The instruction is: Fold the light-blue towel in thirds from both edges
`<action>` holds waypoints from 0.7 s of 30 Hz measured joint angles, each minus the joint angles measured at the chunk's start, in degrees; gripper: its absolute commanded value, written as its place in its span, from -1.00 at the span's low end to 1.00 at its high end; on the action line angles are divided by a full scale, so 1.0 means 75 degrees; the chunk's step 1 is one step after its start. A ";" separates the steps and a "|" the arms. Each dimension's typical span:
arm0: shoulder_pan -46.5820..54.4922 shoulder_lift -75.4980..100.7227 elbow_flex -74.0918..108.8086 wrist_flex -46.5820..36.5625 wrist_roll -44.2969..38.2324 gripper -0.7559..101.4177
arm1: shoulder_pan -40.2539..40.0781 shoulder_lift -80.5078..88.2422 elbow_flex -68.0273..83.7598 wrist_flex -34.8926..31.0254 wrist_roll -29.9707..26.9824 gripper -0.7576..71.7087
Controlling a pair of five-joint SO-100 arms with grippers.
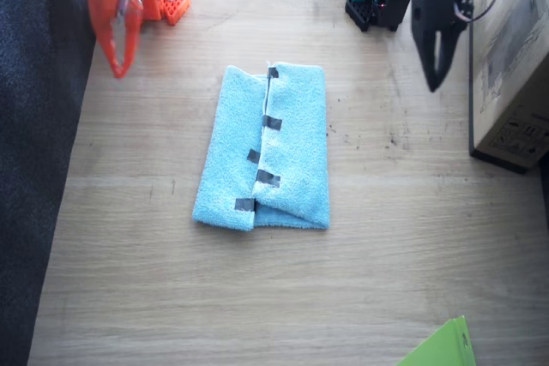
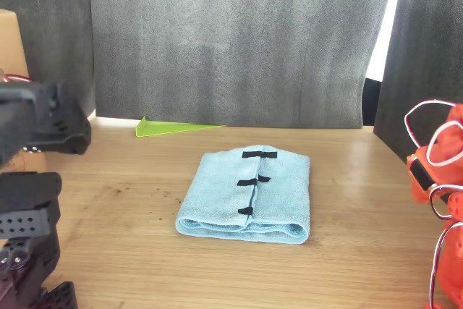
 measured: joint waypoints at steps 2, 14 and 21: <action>0.0059 0.0328 0.0176 0.0246 0.0000 -0.93 | 0.0070 0.0422 0.0117 0.0094 0.0023 -0.98; -0.0023 0.4230 0.1453 0.1465 0.0141 -0.94 | -0.0141 0.2344 0.0691 0.0820 0.0211 -0.98; -0.0012 0.4312 0.1453 0.1465 0.0141 -0.95 | -0.0492 0.2484 0.0691 0.0820 0.0562 -0.95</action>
